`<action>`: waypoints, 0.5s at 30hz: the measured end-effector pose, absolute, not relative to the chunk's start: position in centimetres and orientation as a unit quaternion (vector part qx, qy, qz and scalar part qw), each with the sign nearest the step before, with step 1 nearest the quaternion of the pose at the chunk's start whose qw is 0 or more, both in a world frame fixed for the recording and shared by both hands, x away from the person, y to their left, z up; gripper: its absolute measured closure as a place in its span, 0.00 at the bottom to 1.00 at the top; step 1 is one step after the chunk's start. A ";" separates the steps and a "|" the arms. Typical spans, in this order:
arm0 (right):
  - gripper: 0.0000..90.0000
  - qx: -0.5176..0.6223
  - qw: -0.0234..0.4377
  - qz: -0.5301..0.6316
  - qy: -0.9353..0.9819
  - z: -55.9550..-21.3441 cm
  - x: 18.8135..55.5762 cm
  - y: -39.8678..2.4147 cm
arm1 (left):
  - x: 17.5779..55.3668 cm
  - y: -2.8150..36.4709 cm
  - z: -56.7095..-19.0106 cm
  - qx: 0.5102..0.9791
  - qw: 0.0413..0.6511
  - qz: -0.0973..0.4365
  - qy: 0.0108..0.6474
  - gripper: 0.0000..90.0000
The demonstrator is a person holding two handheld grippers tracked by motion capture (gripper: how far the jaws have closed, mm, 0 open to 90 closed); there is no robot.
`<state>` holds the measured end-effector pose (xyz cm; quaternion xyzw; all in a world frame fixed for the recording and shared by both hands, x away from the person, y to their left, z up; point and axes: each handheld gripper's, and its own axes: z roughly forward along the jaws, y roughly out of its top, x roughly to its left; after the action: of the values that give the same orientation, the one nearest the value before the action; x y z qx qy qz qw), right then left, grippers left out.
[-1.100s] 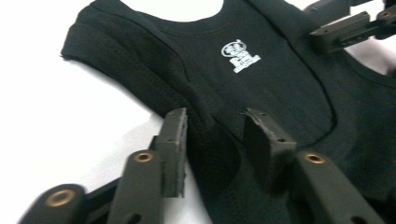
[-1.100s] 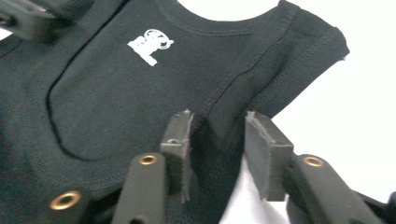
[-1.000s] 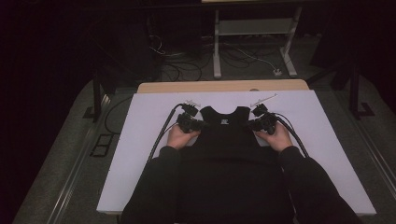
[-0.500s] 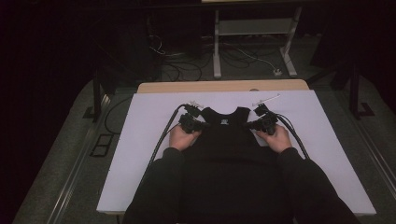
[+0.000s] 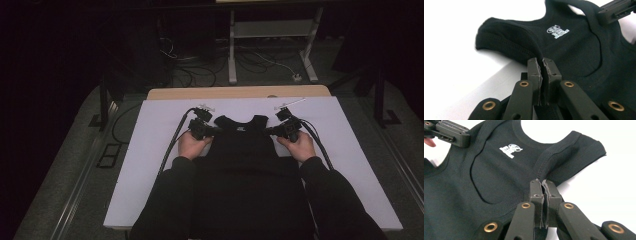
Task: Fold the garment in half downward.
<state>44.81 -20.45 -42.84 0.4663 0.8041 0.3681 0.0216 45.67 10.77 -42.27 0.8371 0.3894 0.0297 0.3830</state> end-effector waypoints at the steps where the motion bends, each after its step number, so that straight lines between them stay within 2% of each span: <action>1: 0.95 0.469 0.019 0.371 0.801 -42.6 44.7 -20.5 | 45.6 10.8 -42.1 0.835 0.386 0.030 0.391 0.94; 15: 0.95 0.456 0.023 0.394 0.797 -40.6 43.1 -20.8 | 44.2 11.2 -40.2 0.833 0.396 0.036 0.384 0.94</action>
<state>43.14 -20.84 -40.59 0.4562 0.7974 0.3943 0.0234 44.19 11.21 -40.24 0.8332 0.3843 0.0362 0.3959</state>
